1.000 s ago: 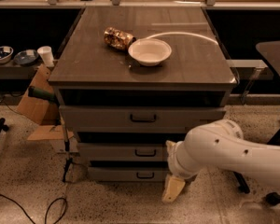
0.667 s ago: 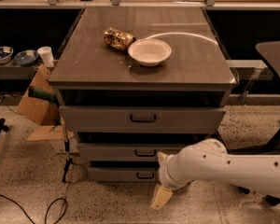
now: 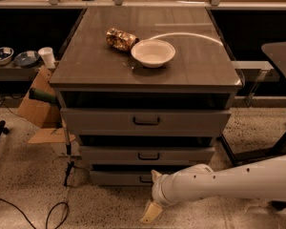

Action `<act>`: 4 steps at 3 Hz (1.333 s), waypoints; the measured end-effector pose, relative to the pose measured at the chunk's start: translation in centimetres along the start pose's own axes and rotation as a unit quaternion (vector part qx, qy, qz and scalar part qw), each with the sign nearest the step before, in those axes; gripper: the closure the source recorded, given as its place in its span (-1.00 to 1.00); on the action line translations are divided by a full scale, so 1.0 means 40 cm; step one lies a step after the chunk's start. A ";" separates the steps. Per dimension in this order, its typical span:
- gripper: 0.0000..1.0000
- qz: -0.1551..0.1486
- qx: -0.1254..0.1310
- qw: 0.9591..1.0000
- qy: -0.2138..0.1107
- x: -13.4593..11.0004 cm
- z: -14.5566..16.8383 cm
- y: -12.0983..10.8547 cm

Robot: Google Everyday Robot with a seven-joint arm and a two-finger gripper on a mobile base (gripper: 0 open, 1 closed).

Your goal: Open bottom drawer

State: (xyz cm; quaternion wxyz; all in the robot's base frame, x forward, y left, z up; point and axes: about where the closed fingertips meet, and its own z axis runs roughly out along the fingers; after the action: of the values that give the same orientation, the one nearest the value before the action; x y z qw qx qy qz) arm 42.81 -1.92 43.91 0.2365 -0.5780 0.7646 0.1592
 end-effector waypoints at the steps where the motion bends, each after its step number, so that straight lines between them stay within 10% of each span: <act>1: -1.00 -0.001 0.000 1.000 0.001 0.000 -0.002 0.000; 4: -1.00 0.010 0.022 0.997 0.078 0.023 0.055 -0.094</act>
Offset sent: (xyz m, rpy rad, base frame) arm 0.0022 0.0084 0.0096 -0.1471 0.0141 -0.0392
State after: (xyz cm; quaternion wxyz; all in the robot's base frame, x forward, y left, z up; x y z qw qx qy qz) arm 46.61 -2.60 41.66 0.1873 -0.5757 0.7898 0.0990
